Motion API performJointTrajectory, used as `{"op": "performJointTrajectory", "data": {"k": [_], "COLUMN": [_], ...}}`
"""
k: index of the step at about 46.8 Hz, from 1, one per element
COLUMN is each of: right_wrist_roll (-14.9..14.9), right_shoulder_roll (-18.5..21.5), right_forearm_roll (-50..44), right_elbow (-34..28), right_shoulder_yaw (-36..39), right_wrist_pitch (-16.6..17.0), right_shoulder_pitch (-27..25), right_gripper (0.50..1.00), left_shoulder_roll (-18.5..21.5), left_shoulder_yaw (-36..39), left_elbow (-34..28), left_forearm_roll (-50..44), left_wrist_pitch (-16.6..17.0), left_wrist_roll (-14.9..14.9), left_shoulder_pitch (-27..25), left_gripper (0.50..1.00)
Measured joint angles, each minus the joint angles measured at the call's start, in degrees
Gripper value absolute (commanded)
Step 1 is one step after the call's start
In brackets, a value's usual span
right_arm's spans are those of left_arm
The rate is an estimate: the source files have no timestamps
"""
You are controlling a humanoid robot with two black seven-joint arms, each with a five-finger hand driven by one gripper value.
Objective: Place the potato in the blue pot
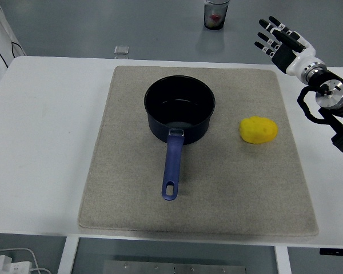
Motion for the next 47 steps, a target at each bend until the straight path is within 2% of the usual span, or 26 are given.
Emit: {"op": "performJointTrajectory", "data": {"k": [10, 21, 38, 47], "right_wrist_roll": [-0.1, -0.1, 0.0, 0.1], "right_shoulder_roll": [-0.4, -0.3, -0.3, -0.5], "right_forearm_roll": [-0.4, -0.8, -9.3, -10.4], "right_elbow": [0.1, 0.1, 0.3, 0.7], "right_shoulder_yaw": [-0.2, -0.6, -0.6, -0.8], "right_wrist_pitch": [0.6, 3.8, 4.2, 4.1], "right_shoulder_pitch": [0.1, -0.1, 0.0, 0.2], "right_gripper": [0.932, 0.932, 0.932, 0.93], "left_shoulder_roll": [0.0, 0.0, 0.0, 0.0], "left_shoulder_yaw": [0.0, 0.0, 0.0, 0.0], "left_elbow": [0.0, 0.0, 0.0, 0.0], "left_forearm_roll": [0.0, 0.0, 0.0, 0.0], "left_wrist_pitch": [0.0, 0.0, 0.0, 0.0], "left_wrist_roll": [0.0, 0.0, 0.0, 0.0], "left_shoulder_pitch": [0.0, 0.0, 0.0, 0.0], "left_gripper": [0.996, 0.996, 0.996, 0.996]}}
